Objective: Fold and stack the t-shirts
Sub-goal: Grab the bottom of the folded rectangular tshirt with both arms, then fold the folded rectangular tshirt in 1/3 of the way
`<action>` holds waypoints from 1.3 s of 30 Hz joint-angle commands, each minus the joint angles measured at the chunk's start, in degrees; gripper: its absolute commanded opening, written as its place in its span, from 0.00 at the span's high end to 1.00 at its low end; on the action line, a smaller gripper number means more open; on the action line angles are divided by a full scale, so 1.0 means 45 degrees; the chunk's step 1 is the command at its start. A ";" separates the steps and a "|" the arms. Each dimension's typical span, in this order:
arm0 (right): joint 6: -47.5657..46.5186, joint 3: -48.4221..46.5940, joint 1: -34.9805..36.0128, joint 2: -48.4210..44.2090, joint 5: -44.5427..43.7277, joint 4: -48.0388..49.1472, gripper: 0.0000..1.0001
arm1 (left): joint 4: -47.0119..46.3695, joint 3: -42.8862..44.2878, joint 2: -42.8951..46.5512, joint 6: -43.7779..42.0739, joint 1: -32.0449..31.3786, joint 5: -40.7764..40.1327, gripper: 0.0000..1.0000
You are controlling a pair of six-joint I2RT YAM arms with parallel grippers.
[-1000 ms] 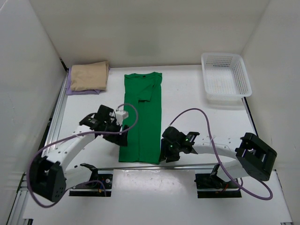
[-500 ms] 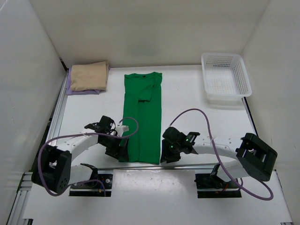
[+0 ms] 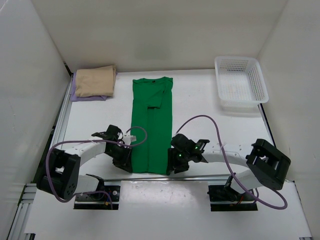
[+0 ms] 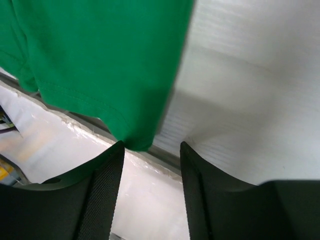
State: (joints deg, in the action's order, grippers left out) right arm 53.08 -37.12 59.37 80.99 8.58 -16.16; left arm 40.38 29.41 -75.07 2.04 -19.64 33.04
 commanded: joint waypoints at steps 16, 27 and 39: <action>-0.2399 -0.3250 -0.2098 -0.0265 0.0712 -0.1912 1.00 | 0.0967 0.3164 0.1076 -0.0454 0.0337 -0.2166 0.90; -0.4608 -1.0943 -0.5475 0.5450 0.0086 -0.4688 1.00 | 0.1124 1.0218 -0.4135 -0.0454 0.1962 -0.2576 0.90; -0.4881 -1.5655 -0.7042 0.9598 0.2273 -0.5353 1.00 | 0.1124 1.3639 -0.7768 -0.0454 0.1962 -0.2986 0.90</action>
State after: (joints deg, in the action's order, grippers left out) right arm 32.82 -103.68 27.79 121.58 15.14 -38.04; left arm 45.04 87.50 -109.14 0.43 -10.83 20.03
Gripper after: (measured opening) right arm 0.008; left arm 0.134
